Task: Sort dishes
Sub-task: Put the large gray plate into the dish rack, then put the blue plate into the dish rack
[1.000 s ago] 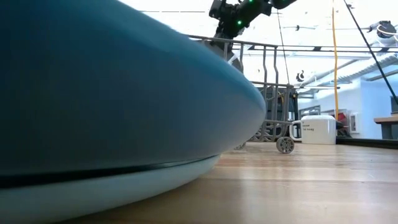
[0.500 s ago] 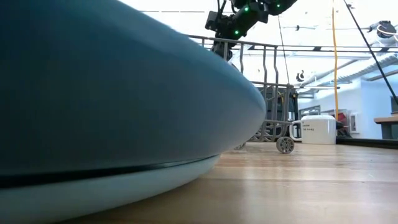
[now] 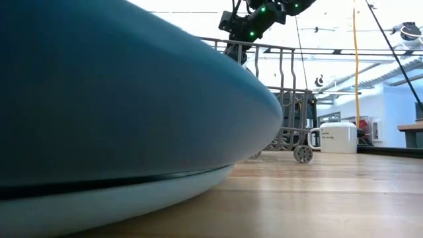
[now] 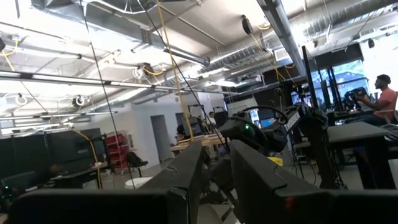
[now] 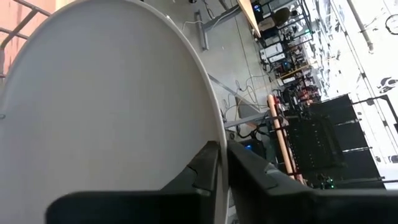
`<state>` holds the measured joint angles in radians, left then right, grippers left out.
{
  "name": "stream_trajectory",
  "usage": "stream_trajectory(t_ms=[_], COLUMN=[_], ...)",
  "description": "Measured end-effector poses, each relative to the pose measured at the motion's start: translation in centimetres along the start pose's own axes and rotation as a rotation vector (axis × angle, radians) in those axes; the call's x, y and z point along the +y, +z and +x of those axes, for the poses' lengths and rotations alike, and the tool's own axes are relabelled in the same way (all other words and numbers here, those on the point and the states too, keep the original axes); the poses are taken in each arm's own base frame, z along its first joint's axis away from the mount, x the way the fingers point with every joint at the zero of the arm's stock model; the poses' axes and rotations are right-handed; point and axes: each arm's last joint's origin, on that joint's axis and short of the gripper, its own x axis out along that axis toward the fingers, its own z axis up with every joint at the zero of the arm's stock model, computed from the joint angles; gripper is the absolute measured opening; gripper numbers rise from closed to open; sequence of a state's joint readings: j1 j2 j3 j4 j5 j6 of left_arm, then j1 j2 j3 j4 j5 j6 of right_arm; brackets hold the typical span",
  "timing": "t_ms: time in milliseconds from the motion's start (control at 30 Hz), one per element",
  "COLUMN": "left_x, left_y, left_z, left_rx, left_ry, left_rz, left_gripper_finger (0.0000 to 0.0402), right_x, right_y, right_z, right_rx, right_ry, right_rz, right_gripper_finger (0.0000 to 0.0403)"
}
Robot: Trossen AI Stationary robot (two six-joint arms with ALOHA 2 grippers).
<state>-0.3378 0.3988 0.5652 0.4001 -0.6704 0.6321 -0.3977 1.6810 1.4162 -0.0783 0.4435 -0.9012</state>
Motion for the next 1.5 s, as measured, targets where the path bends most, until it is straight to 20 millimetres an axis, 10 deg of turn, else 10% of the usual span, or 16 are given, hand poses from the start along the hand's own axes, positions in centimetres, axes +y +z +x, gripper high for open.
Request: stream_trajectory(t_ms=[667,1500], left_x=[-0.1,-0.3], left_y=[-0.1,-0.4], left_z=[0.0,0.0], left_rx=[0.007,0.032], left_ry=[-0.005,-0.024], left_rz=[0.008,0.032], left_gripper_finger=[0.0087,0.0087], right_x=[0.1,-0.7], right_y=[1.7,3.9], right_z=[-0.8,-4.2], right_rx=[-0.034,-0.125], right_ry=[-0.102,-0.126], right_rz=[-0.100,-0.062], right_gripper_finger=[0.0209,0.0219])
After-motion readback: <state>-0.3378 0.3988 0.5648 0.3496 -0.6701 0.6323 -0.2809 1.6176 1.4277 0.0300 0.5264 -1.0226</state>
